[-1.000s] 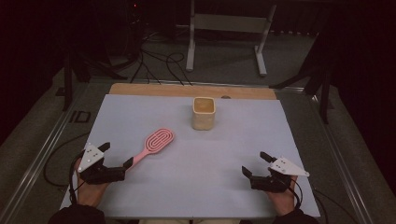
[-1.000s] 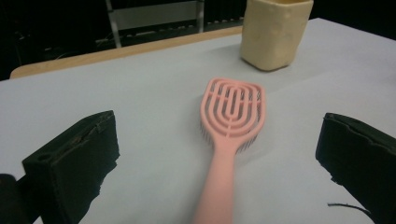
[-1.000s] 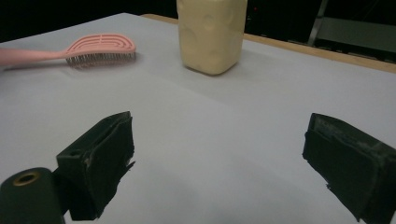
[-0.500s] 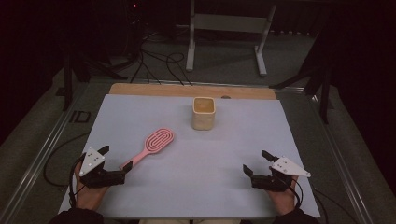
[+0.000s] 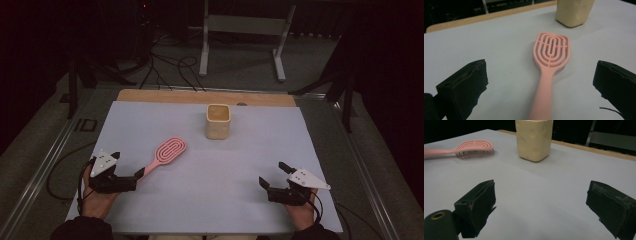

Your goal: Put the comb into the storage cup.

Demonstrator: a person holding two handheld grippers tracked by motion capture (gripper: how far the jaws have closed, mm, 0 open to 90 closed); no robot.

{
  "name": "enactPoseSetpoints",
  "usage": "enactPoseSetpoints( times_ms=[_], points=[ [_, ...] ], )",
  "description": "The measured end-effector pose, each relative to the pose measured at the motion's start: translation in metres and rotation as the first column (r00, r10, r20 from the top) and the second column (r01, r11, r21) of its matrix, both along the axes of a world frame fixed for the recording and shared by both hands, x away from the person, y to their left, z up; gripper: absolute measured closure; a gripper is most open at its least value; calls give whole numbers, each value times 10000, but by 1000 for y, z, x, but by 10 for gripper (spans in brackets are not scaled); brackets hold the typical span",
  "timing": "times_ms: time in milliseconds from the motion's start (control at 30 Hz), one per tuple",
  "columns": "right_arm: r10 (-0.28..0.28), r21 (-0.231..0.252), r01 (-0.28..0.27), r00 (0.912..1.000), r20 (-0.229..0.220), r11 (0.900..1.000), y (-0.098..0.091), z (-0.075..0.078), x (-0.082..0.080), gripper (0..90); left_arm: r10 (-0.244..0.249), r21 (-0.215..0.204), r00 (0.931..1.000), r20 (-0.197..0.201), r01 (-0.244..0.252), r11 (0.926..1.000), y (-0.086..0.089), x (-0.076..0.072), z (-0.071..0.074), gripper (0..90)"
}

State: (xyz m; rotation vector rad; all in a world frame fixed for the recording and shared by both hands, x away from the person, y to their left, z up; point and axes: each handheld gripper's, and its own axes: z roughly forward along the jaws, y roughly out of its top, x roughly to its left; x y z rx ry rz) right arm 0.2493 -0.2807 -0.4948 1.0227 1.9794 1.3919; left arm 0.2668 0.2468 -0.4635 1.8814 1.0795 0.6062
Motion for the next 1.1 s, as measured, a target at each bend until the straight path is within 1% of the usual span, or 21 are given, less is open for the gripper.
enactPoseSetpoints(
  times_ms=[33,67,100,133,167,233,267,300,367,433,500,633,867,1100],
  points=[
    [0,0,0,10000,0,10000,0,0,0,83,0,0,10000,0,0,10000,0,0,0,3],
    [17,-50,-17,10000,-9,10000,1,-1,1,83,-61,166,9998,-181,64,9998,-1,5,2,3],
    [17,-50,-17,10000,-9,10000,1,-1,1,83,-61,166,9998,-181,64,9998,-1,5,2,3],
    [31,-61,-31,10000,-15,10000,1,-1,1,83,-80,275,9996,-285,88,9996,-3,10,4,3],
    [31,-61,-31,10000,-15,10000,1,-1,1,83,-80,275,9996,-285,88,9996,-3,10,4,3],
    [21,-44,-21,10000,-10,10000,1,-1,1,83,-25,358,9990,-455,42,9993,-4,16,6,3],
    [-37,-23,37,10000,-22,10000,0,-1,1,83,63,457,9980,-625,-34,9989,-5,21,7,3],
    [-37,-23,37,10000,-22,10000,0,-1,1,83,63,457,9980,-625,-34,9989,-5,21,7,3],
    [-64,20,64,10000,-23,10000,-1,0,1,83,122,703,9968,-792,-66,9975,-7,27,6,3],
    [-121,16,121,9999,-23,9999,-3,0,1,83,137,852,9957,-918,-59,9963,-9,32,5,3],
    [-141,44,141,9999,-47,9999,-3,0,0,83,144,876,9947,-1019,-54,9961,-10,37,4,4],
    [-111,30,111,9999,-36,9999,-2,0,0,83,193,985,9937,-1101,-84,9951,-13,42,3,4],
    [-108,9,108,9999,-71,9999,-3,0,1,83,130,1156,9944,-1053,-7,9933,-20,50,5,4],
    [-97,42,98,9999,-78,9999,-3,-1,1,83,61,1382,9922,-1246,112,9903,-26,60,2,4]
  ],
)
